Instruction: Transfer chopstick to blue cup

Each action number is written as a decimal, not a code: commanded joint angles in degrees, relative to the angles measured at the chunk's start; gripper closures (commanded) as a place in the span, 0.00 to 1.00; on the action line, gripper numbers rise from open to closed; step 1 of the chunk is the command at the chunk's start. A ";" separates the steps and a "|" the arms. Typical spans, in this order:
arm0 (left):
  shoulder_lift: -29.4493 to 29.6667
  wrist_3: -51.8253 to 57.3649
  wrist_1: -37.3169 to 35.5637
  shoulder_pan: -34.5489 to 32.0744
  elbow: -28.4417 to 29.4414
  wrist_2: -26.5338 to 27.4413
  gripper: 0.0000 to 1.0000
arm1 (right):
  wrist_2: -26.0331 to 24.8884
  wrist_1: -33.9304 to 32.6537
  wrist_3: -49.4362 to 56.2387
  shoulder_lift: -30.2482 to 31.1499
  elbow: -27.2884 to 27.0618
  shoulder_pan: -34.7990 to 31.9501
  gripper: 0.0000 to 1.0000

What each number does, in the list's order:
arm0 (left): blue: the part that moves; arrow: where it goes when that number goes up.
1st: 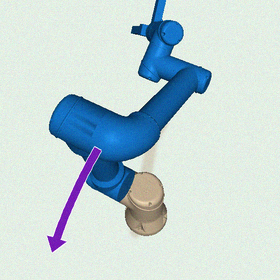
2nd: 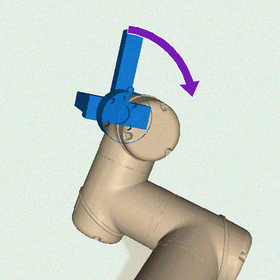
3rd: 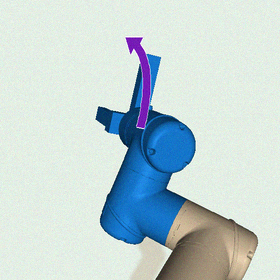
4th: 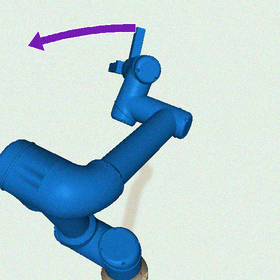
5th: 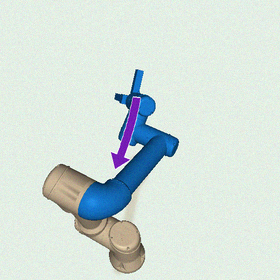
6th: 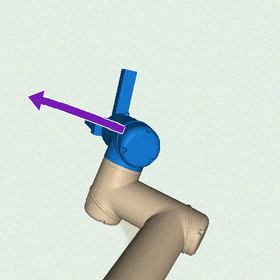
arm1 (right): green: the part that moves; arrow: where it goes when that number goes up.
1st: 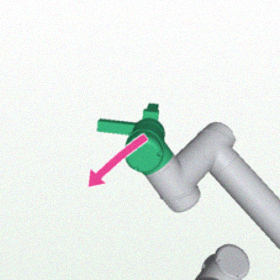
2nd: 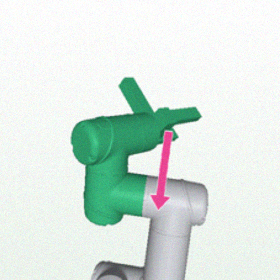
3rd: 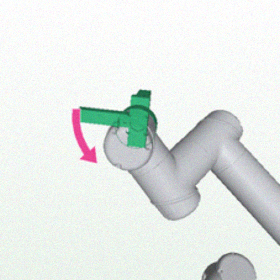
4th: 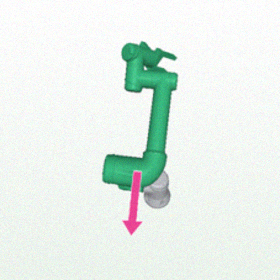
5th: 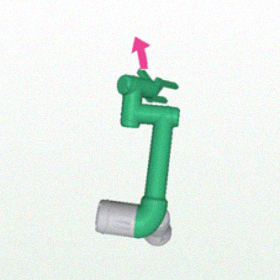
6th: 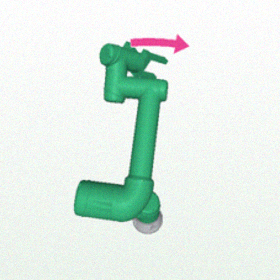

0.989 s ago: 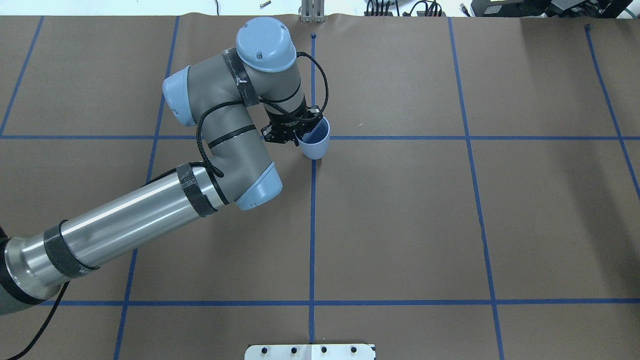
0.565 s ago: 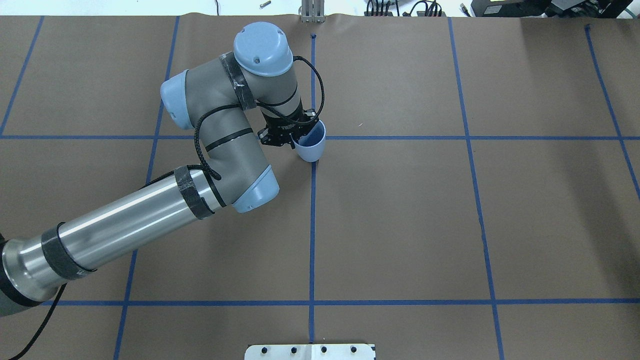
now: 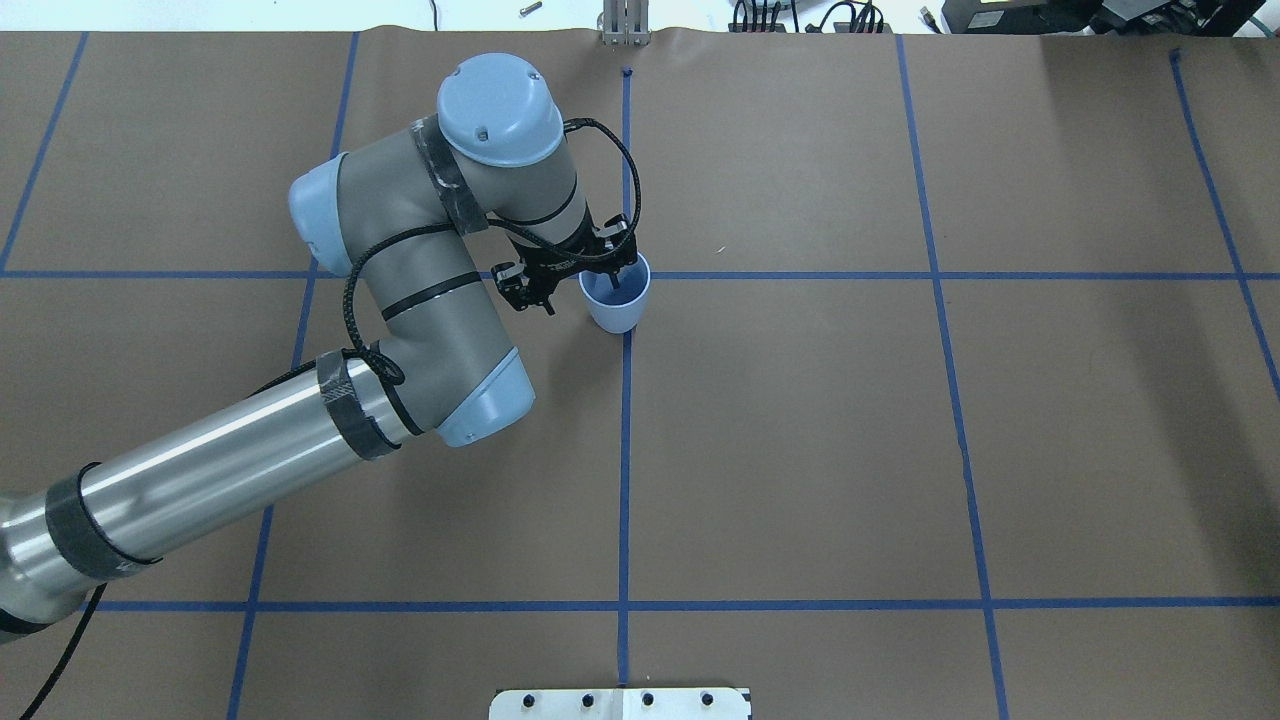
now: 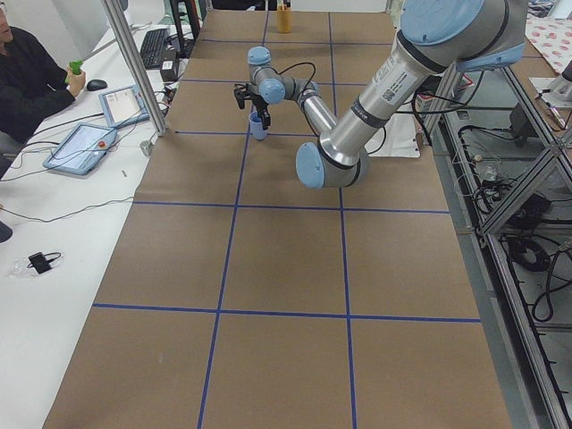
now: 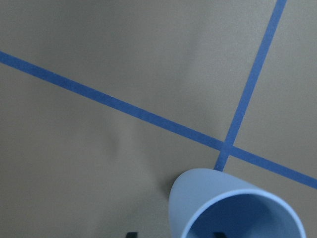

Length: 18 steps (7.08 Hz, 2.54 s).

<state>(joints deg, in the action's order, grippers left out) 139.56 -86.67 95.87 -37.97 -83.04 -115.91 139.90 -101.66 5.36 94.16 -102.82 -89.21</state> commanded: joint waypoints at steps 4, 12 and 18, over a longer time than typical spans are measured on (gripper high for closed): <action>-2.98 7.39 -4.55 -6.06 -8.80 -0.46 0.02 | -9.82 0.14 9.78 -0.56 5.93 -5.69 0.00; -3.06 10.54 -4.81 -8.25 -8.98 -0.28 0.02 | -7.80 10.80 -12.06 -12.69 33.62 -12.74 0.00; -2.89 10.64 -6.39 -8.26 -9.33 -0.28 0.02 | -8.15 14.12 -15.91 -12.33 36.03 -14.41 0.18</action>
<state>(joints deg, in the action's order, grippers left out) 136.75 -76.03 89.57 -46.23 -92.34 -116.19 131.87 -87.59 -10.53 81.93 -66.85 -103.40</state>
